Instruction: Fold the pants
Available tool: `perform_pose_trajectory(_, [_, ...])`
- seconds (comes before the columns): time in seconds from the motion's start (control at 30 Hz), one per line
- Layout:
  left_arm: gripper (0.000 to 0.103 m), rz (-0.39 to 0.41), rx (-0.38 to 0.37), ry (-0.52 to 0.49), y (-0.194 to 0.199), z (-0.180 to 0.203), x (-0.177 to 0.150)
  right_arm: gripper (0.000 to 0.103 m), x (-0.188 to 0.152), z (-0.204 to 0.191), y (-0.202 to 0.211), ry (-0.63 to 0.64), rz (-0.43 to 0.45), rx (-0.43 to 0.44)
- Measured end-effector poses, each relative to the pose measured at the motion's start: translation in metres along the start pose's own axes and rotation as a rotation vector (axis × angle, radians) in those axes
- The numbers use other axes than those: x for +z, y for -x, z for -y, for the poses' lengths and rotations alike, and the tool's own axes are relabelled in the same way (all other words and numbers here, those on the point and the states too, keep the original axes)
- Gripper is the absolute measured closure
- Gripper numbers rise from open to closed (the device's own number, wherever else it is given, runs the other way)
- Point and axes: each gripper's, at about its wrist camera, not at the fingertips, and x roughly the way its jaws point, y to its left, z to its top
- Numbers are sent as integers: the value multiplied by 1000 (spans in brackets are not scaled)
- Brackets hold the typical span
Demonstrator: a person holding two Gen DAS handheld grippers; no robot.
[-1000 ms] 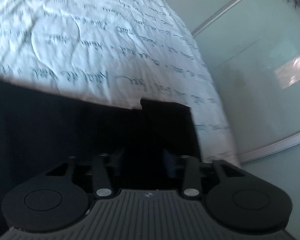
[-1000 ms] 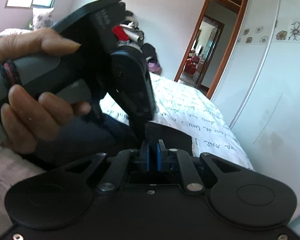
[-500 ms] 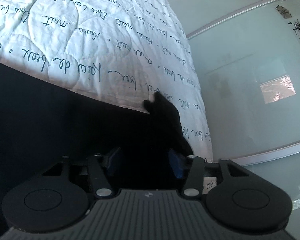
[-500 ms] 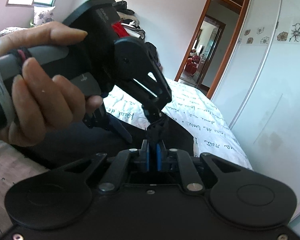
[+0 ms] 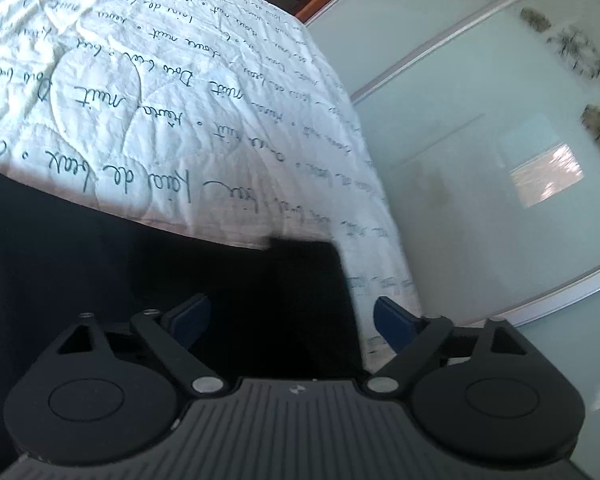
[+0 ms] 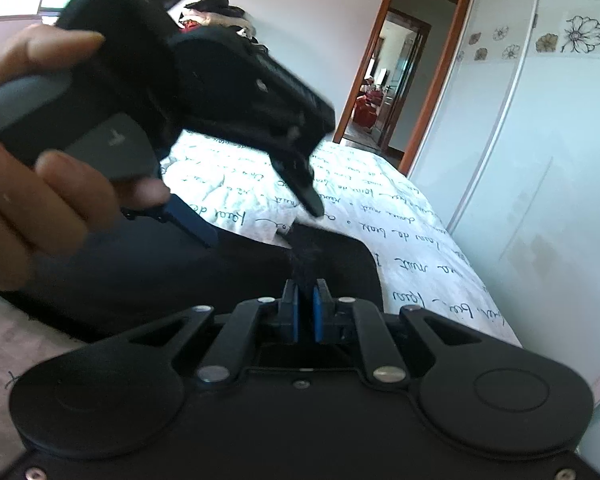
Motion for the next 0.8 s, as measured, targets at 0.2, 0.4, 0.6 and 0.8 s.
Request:
perform_pose_trajectory(0.2, [7, -26, -75, 80, 0, -9, 4, 94, 3, -5, 4, 2, 16, 11])
perform_pose_trajectory(0.4, [9, -109, -120, 184, -20, -15, 1, 94, 3, -7, 16, 9, 60, 33])
perform_pose_trajectory(0.6, [83, -110, -60, 168, -25, -19, -3, 94, 6, -14, 25, 57, 75, 37])
perform_pose_trajectory(0.8, [97, 10, 44, 74, 5, -20, -6, 94, 12, -32, 26, 85, 74, 94])
